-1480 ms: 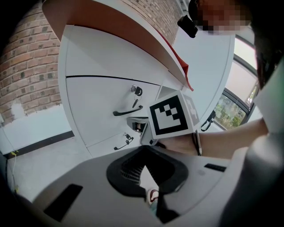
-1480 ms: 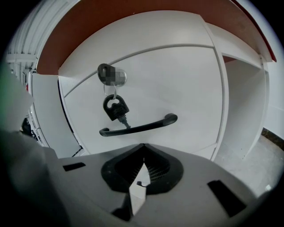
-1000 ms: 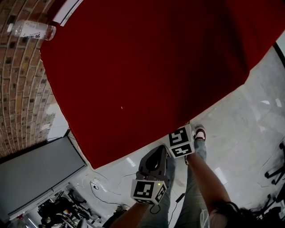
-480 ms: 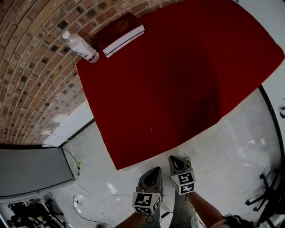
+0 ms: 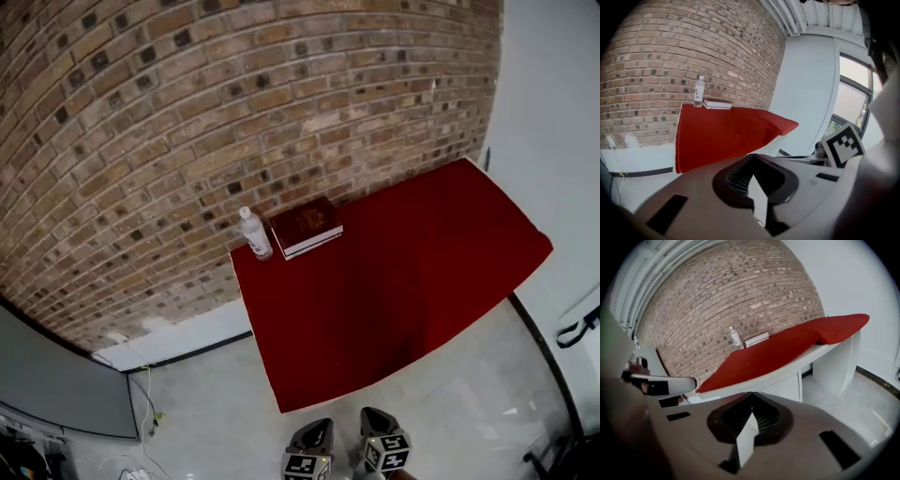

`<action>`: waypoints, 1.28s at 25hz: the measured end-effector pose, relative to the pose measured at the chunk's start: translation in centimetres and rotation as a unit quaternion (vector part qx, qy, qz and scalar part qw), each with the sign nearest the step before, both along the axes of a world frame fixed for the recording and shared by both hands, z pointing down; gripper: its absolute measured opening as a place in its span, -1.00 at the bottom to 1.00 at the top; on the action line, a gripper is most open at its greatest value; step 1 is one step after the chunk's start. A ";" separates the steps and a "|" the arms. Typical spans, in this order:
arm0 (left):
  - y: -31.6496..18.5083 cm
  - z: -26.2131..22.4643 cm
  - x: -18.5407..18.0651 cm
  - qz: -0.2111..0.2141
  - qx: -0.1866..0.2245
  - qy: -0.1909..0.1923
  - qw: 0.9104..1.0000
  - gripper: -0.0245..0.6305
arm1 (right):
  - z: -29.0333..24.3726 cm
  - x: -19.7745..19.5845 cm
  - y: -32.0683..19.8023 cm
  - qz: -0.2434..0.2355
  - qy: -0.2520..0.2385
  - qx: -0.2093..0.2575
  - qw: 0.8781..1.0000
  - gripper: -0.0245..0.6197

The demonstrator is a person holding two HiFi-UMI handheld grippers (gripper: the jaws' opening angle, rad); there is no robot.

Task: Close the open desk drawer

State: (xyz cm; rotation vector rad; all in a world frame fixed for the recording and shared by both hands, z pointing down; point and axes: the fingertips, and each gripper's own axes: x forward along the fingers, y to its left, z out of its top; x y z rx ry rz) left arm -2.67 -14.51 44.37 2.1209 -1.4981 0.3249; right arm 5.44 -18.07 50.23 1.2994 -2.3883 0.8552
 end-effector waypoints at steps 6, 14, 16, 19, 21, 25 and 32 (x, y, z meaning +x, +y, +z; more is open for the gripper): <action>0.8 -5.4 -1.2 -0.014 0.025 0.017 0.999 -0.93 | -7.0 -2.0 1.1 -0.021 -0.012 0.022 0.999 -0.93; -1.8 -14.9 -1.6 -0.006 0.129 0.041 0.991 -0.93 | -17.0 -0.2 -2.8 0.034 -0.017 0.122 0.992 -0.93; -1.8 -17.4 -1.7 0.001 0.157 0.042 0.987 -0.93 | -19.5 0.2 -2.9 0.046 -0.005 0.151 0.988 -0.93; -2.2 -20.2 -2.3 -0.010 0.189 0.034 0.981 -0.93 | -23.0 0.1 -2.9 0.051 0.009 0.191 0.980 -0.93; -2.9 -22.0 -2.8 -0.025 0.206 0.029 0.978 -0.93 | -25.3 -0.2 -3.0 0.047 0.011 0.215 0.975 -0.93; -3.4 -24.8 -3.3 -0.038 0.235 0.026 0.971 -0.93 | -29.0 -0.7 -2.7 0.041 0.005 0.249 0.968 -0.93; -3.3 -25.9 -2.8 -0.036 0.239 0.021 0.970 -0.93 | -31.0 -0.9 -2.1 0.043 -0.002 0.261 0.964 -0.93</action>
